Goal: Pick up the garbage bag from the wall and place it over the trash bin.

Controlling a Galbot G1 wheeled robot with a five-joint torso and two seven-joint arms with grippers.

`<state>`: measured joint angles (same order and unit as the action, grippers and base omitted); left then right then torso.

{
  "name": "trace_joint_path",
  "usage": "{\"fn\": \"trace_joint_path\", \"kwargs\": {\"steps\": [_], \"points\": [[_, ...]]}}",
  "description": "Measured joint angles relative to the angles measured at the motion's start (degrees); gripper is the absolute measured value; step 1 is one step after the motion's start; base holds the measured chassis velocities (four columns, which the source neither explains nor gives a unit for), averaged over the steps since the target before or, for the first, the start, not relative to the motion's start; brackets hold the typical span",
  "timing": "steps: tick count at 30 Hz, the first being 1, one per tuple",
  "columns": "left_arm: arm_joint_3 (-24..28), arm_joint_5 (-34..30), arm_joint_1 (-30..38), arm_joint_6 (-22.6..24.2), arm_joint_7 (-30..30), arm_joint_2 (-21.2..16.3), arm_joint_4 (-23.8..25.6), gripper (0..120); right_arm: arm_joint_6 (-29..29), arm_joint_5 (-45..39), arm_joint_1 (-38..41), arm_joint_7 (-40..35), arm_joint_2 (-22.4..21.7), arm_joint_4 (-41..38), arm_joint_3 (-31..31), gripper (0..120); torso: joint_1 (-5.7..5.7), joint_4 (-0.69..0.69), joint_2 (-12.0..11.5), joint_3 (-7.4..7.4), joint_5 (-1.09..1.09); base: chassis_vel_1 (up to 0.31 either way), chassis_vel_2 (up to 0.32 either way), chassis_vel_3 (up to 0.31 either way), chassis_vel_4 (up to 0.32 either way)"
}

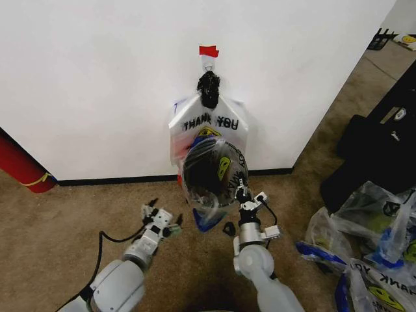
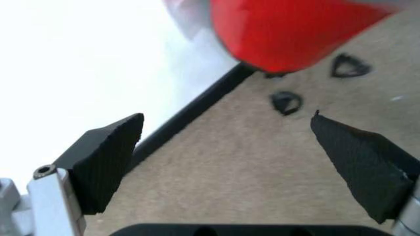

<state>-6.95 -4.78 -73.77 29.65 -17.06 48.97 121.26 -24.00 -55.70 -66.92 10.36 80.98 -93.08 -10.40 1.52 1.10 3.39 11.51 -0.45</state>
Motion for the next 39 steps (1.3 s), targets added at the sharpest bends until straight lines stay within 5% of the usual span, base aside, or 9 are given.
{"fn": "trace_joint_path", "kwargs": {"steps": [8,14,17,21,39], "points": [[-5.92,3.38,5.9,-7.29,2.04,0.81,-7.14,100,0.13,-1.06,-1.33,13.88,-3.86,3.24,-1.8,0,0.0,0.01,0.0,0.0,0.0,0.0,0.0,0.0,0.0],[-11.89,-5.95,11.93,-11.06,18.06,-0.7,-7.0,100,-0.7,-2.19,-0.65,27.45,-5.54,8.91,-4.06,0,0.0,0.0,0.0,0.0,0.0,0.0,0.0,0.0,0.0],[-11.98,-13.03,14.78,-13.77,26.0,-1.74,-7.03,100,-0.08,-2.94,-0.41,33.9,-5.81,10.4,-4.74,0,0.0,0.02,0.0,0.0,0.01,0.0,0.0,0.0,0.0],[-10.63,-14.17,16.55,-17.23,33.33,-1.37,-8.48,100,0.46,-2.52,-0.22,37.14,-5.75,10.68,-4.79,0,0.0,0.0,0.0,0.0,-0.02,0.0,0.0,0.0,0.0],[-6.1,-7.75,23.56,-19.49,32.8,-0.82,-18.6,100,0.57,-0.18,-1.17,41.0,-5.44,9.63,-4.82,0,0.0,0.0,0.0,0.0,0.0,0.0,0.0,0.0,0.0]]}}
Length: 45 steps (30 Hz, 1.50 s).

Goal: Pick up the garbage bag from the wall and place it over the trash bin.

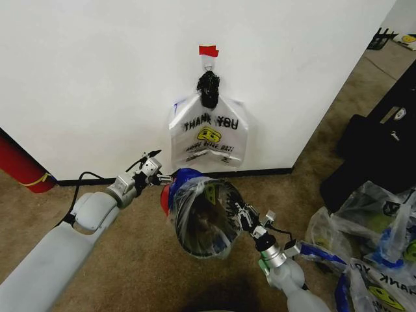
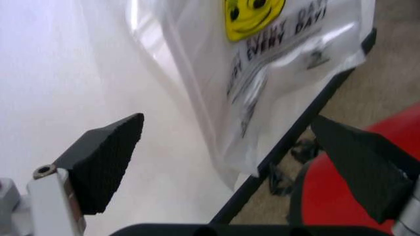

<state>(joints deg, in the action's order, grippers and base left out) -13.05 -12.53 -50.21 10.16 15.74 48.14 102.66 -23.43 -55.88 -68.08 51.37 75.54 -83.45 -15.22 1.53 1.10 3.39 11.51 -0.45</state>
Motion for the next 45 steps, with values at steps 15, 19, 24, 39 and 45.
{"fn": "trace_joint_path", "kwargs": {"steps": [15,19,24,39,45], "points": [[-6.29,-17.27,-1.4,1.59,4.75,-1.15,10.87,100,-1.26,1.87,2.0,0.76,0.99,4.69,-1.51,0,0.0,0.01,0.0,0.0,0.01,0.0,0.0,0.0,0.0],[-6.49,-17.33,-2.2,0.72,10.99,-1.51,11.2,100,-1.27,1.91,2.12,0.97,1.31,4.71,-1.46,0,0.0,-0.01,0.0,0.0,-0.02,0.0,0.0,0.0,0.0],[-4.88,-12.44,-2.52,-0.79,12.75,-0.62,8.06,100,-1.04,1.91,1.61,1.06,1.49,3.18,-1.09,0,0.0,0.0,0.0,0.0,-0.01,0.0,0.0,0.0,0.0],[-4.82,-4.72,-1.3,-2.99,12.27,-0.38,-1.56,100,-0.25,1.79,-0.31,3.11,1.07,-0.62,-0.53,0,0.0,0.0,0.0,0.0,0.0,0.0,0.0,0.0,0.0],[-4.92,-7.7,-1.28,-4.91,7.38,0.05,-1.52,100,-0.21,1.79,-0.32,3.09,1.12,-0.85,-0.44,0,0.0,0.0,0.0,0.0,-0.01,0.0,0.0,0.0,0.0]]}}
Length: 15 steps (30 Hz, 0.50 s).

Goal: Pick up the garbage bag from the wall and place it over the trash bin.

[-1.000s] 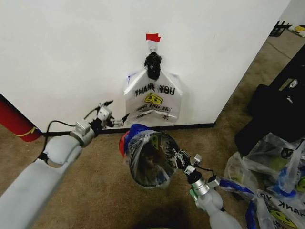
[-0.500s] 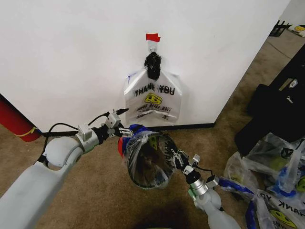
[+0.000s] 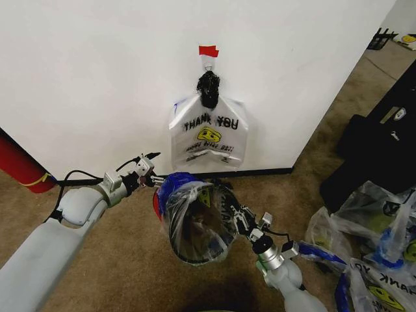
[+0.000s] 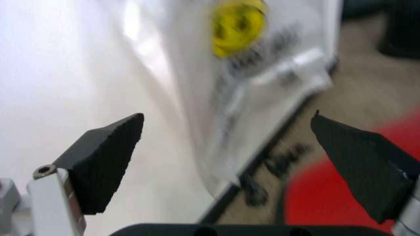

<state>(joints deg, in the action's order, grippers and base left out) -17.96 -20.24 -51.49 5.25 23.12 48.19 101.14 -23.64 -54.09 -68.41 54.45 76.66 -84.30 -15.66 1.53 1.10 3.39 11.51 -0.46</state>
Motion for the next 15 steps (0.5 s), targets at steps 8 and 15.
{"fn": "trace_joint_path", "kwargs": {"steps": [8,15], "points": [[-3.66,-13.93,-2.66,4.79,1.48,-0.96,11.46,100,-0.42,0.04,0.61,-0.13,-0.19,1.86,-0.47,0,-0.01,0.01,0.01,0.0,0.03,0.0,0.0,0.0,0.0],[-4.7,-8.17,-6.23,7.87,5.93,-1.09,12.11,100,-0.54,0.1,0.54,0.02,-0.32,1.34,-0.56,0,-0.01,0.0,0.01,0.0,0.0,0.0,0.0,0.0,0.0]]}}
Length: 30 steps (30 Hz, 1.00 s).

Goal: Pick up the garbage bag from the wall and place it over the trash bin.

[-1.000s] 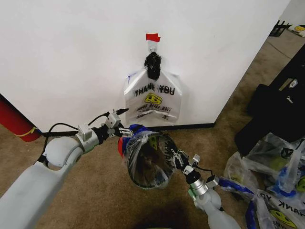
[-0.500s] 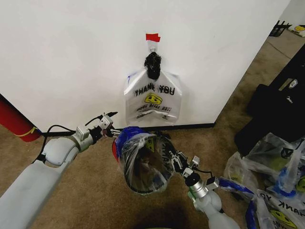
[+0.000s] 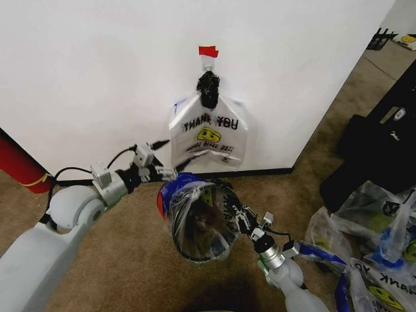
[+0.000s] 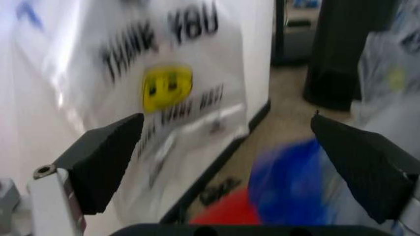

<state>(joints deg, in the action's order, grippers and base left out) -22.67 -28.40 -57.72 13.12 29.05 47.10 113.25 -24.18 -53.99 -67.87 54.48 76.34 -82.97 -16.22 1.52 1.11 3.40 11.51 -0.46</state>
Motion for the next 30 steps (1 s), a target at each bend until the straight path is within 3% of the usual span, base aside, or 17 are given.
{"fn": "trace_joint_path", "kwargs": {"steps": [5,17,23,27,29,30], "points": [[0.39,4.63,-0.49,-0.61,-0.29,0.75,-2.56,100,0.06,-0.12,-0.99,0.88,-0.43,-1.91,-0.02,0,0.0,0.0,0.0,0.0,0.0,0.0,0.0,0.0,0.0],[0.44,8.21,-0.22,-1.28,-0.32,1.27,-5.85,100,0.15,-0.56,-2.37,3.16,-0.98,-2.99,-0.41,0,0.0,0.0,0.0,0.0,0.0,0.0,0.0,0.0,0.0],[0.05,5.15,-0.58,-2.15,-0.98,1.67,-4.7,100,0.12,-0.95,-2.28,3.26,-0.99,-2.71,-0.31,0,0.01,0.0,0.0,0.0,0.0,0.0,0.0,0.0,0.0],[1.17,-2.88,-0.27,-8.43,-8.68,1.85,-3.2,100,-0.12,-1.82,-1.95,-0.54,-0.35,-1.06,0.82,0,0.01,0.0,0.0,0.0,0.01,0.0,0.0,0.0,0.0],[2.12,-4.19,-0.36,-10.71,-14.92,2.06,-2.26,100,-0.24,-2.74,-1.94,-5.62,0.12,-1.13,1.78,0,0.01,0.0,0.0,0.0,0.01,0.0,0.0,0.0,0.0],[2.12,-4.19,-0.36,-10.71,-14.92,2.06,-2.26,100,-0.24,-2.74,-1.94,-5.62,0.12,-1.13,1.78,0,0.01,0.0,0.0,0.0,0.01,0.0,0.0,0.0,0.0]]}}
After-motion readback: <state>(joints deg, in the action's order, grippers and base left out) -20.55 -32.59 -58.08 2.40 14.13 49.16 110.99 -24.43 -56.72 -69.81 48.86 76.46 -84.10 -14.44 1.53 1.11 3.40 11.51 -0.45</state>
